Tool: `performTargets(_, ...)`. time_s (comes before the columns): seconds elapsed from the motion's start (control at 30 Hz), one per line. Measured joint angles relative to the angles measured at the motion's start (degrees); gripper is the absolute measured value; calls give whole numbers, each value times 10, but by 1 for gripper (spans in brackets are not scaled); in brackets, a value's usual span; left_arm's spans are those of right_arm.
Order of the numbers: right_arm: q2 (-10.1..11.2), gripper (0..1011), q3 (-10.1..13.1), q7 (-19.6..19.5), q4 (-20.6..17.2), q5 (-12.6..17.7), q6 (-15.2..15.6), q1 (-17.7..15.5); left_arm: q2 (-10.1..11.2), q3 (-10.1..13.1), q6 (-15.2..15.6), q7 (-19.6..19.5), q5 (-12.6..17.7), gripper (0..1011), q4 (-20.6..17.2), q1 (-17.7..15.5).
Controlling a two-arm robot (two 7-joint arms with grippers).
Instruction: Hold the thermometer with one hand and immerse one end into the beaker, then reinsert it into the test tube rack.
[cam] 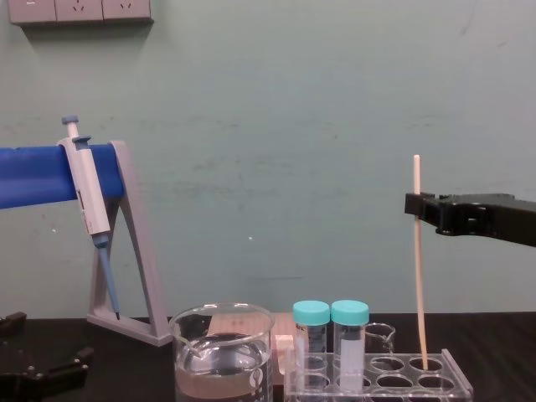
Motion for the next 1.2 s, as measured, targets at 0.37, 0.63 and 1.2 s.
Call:
performTargets(0.37,-2,52,-6,9,28,-5,-8,7,0,0,0,0,0,1004,0,0)
performTargets(0.63,-8,52,-9,15,44,-6,-13,10,0,0,0,0,0,1004,0,0)
performTargets(1.2,-20,52,-14,19,66,-8,-16,15,0,0,0,0,0,1004,0,0)
